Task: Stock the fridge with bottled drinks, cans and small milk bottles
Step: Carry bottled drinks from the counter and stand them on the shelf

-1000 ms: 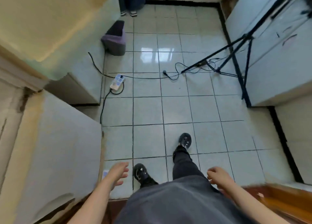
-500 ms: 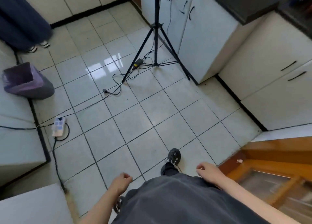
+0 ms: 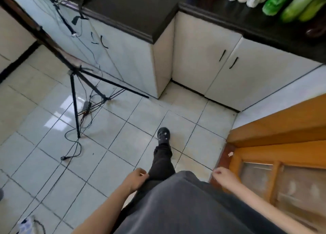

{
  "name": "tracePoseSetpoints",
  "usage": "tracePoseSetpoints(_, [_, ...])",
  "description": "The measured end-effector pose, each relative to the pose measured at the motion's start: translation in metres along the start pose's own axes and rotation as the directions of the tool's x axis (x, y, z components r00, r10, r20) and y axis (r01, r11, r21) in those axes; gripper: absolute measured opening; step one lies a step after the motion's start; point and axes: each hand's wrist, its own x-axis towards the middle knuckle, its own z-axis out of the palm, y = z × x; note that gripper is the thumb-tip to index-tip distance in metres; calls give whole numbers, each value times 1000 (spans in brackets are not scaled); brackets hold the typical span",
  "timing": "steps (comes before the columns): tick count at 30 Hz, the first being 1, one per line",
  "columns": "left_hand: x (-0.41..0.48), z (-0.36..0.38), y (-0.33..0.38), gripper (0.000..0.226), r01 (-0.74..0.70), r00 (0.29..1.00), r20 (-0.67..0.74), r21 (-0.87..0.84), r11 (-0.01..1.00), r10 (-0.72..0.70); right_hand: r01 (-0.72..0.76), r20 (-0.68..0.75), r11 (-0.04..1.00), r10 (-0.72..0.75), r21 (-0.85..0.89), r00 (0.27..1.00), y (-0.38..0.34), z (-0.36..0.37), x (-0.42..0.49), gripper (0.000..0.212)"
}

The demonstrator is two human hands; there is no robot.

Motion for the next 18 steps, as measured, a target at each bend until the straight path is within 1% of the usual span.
tracePoseSetpoints(2, [34, -17, 33, 16, -12, 999, 34, 69, 998, 10, -54, 20, 995, 53, 87, 998, 12, -10, 13, 20])
tracePoseSetpoints(3, [52, -27, 52, 17, -29, 998, 51, 117, 993, 23, -70, 32, 991, 67, 114, 997, 18, -16, 18, 21])
tracePoseSetpoints(5, [88, -47, 97, 26, -61, 996, 80, 223, 973, 44, -147, 42, 971, 141, 188, 989, 27, -34, 27, 22])
tracePoseSetpoints(7, [120, -70, 150, 31, -96, 992, 106, 309, 946, 67, -246, 48, 926, 243, 286, 969, 31, -58, 31, 16])
tracePoseSetpoints(9, [146, -90, 209, 33, -144, 987, 127, 387, 911, 102, -300, 19, 881, 316, 366, 949, 31, -88, 35, 11])
tracePoseSetpoints(11, [169, -107, 270, 35, -209, 977, 143, 465, 860, 160, -299, -29, 843, 348, 447, 937, 26, -118, 44, 11])
tracePoseSetpoints(13, [191, -121, 328, 36, -266, 964, 144, 511, 818, 223, -253, -103, 801, 363, 542, 926, 17, -144, 54, 16])
tracePoseSetpoints(15, [208, -129, 381, 35, -301, 953, 149, 525, 796, 262, -218, -159, 745, 399, 631, 903, 9, -166, 63, 17])
tracePoseSetpoints(18, [223, -130, 444, 34, -345, 938, 171, 493, 799, 300, -203, -186, 716, 426, 668, 885, 0, -189, 79, 9])
